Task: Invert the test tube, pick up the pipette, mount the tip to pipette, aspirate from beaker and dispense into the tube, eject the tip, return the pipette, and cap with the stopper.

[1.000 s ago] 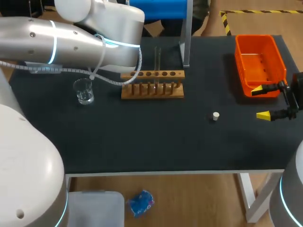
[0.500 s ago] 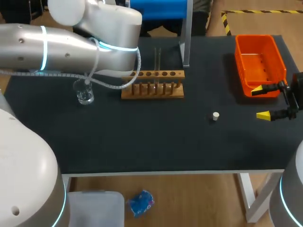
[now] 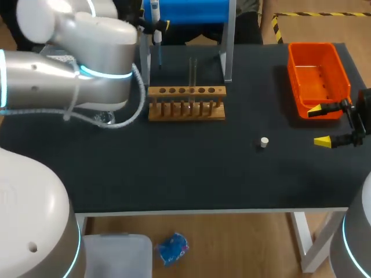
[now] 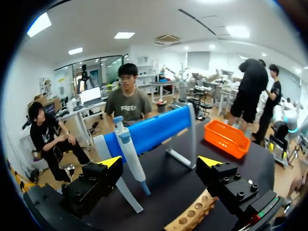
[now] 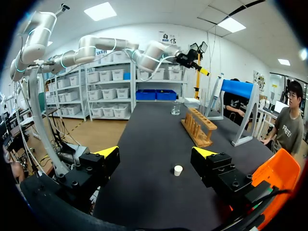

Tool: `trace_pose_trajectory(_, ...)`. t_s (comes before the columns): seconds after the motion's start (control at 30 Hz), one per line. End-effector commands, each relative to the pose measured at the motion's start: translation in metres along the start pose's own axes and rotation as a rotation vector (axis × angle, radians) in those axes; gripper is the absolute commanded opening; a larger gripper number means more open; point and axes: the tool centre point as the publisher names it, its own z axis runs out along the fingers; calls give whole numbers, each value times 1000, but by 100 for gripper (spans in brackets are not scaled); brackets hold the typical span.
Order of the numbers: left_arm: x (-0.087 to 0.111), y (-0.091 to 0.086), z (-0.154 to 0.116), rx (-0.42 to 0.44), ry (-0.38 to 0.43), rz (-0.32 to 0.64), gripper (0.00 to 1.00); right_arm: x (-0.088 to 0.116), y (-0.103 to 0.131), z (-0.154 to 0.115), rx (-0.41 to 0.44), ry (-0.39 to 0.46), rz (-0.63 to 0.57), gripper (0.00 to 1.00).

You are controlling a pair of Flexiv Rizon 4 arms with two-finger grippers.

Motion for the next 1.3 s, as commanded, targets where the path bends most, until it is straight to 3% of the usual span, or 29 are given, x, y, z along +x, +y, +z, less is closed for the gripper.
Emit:
trace_pose_trajectory(0.03, 8, 13, -42, 47, 219, 62, 100, 1, 1, 0, 2, -2, -1, 100)
trace_pose_trajectory(0.3, 35, 29, -67, 57, 362, 193, 100, 1, 1, 0, 2, -2, -1, 100)
trace_pose_trajectory(0.53, 51, 43, -76, 32, 399, 215, 100, 1, 1, 0, 2, -2, -1, 100)
trace_pose_trajectory(0.83, 61, 68, -43, -39, 386, 189, 100, 1, 1, 0, 2, -2, -1, 100)
trace_pose_trajectory(1.3, 78, 63, -19, -27, 436, 200, 100, 1, 1, 0, 2, -2, -1, 100)
